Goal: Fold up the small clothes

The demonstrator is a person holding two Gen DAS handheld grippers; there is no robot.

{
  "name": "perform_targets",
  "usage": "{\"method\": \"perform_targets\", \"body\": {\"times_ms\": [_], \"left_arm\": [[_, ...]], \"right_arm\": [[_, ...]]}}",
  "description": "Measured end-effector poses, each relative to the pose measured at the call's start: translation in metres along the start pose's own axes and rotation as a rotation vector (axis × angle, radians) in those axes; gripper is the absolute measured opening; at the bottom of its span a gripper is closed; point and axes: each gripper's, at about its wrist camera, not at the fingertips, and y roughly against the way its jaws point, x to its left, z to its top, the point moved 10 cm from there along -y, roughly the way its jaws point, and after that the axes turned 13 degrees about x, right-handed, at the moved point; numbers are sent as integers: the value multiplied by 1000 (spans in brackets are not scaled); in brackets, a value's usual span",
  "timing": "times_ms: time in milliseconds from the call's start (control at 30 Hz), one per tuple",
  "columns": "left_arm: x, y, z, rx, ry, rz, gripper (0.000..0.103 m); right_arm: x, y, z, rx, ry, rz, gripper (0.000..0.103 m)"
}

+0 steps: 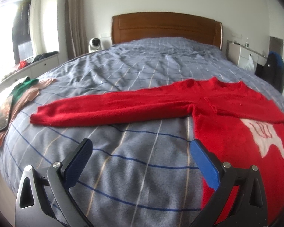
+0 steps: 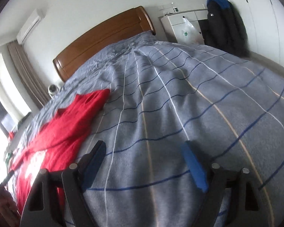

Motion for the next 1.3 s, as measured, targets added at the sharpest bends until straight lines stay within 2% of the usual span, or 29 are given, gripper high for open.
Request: {"method": "perform_targets", "body": {"times_ms": [300, 1300], "left_arm": [[5, 5, 3, -7, 29, -25, 103], [7, 6, 3, -3, 31, -24, 103]], "right_arm": [[0, -7, -8, 5, 11, -24, 83], [1, -8, -10, 6, 12, -24, 85]]}}
